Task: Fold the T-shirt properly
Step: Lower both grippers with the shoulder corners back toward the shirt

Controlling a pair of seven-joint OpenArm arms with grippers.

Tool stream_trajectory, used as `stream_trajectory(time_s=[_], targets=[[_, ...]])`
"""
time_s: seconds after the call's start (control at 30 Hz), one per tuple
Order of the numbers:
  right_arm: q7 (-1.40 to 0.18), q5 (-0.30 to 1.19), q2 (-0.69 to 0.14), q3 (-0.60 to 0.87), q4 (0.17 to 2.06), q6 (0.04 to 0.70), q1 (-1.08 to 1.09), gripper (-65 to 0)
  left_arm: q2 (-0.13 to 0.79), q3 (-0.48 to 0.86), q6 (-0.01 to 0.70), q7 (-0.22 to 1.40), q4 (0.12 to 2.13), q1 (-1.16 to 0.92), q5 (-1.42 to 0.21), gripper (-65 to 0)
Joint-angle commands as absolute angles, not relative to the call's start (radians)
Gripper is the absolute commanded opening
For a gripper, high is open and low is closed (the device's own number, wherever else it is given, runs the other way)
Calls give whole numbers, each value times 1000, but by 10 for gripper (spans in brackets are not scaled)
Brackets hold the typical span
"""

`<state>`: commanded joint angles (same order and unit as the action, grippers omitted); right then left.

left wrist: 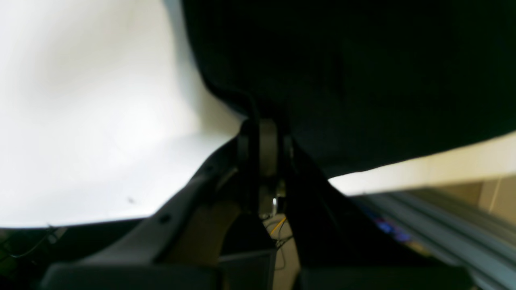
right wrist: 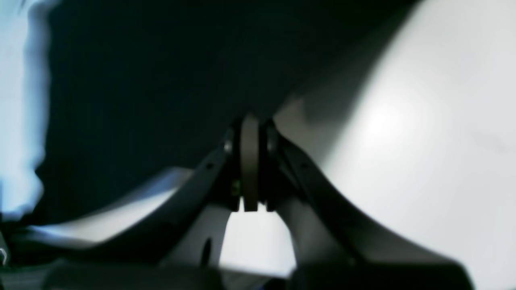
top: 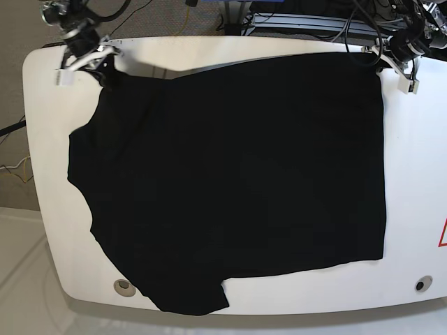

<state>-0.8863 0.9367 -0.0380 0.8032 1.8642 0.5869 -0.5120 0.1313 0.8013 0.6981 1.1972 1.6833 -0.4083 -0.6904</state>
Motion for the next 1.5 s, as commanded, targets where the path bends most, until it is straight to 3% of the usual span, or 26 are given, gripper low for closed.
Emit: stream_trajectory(time_s=[0.2,0.67,1.5], targets=[[-900,932,-39,800,1864,581,-501,-650,141,801,698,1203,1686,-412,-693,-650],[-887,897,-26,776,1883,644,-388,-650,122,825,698,1205,1700,-333,-709,-650],[-880,897,-33,692,1884,643,-300,-648,122,821,698,1272,1727,-158,-695,-650]])
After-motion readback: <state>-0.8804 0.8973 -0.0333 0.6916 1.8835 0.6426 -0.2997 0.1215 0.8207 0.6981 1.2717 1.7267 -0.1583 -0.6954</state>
